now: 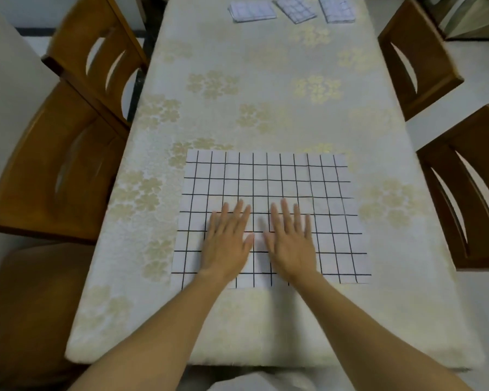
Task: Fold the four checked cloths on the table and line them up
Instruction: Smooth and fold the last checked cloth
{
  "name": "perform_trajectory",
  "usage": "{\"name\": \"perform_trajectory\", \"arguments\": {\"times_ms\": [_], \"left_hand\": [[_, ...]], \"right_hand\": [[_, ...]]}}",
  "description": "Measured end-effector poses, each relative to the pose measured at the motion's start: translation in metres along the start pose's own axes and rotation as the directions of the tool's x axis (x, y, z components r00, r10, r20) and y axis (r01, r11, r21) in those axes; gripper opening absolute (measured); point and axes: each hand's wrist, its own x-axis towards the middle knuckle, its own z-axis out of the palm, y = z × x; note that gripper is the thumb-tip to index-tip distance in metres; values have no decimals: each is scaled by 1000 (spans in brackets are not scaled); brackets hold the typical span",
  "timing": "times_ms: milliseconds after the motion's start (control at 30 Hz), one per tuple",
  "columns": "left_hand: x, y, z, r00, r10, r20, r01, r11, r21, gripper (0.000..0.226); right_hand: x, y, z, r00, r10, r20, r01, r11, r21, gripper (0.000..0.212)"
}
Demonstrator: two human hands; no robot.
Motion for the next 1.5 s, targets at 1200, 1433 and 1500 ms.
{"name": "perform_trajectory", "arguments": {"times_ms": [1200, 1433, 1500], "left_hand": [[99, 59, 24, 996, 1, 85, -10, 994, 106, 71], [116, 80, 22, 995, 19, 100, -27, 997, 75, 71], [118, 85, 23, 996, 20, 92, -24, 999, 46, 70]], "right_hand": [[69, 174, -71, 767, 588, 256, -618, 572, 540, 60], [73, 184, -87, 845, 504, 180, -509, 651, 563, 27], [71, 184, -92, 857, 502, 117, -475, 683, 555, 26]]}}
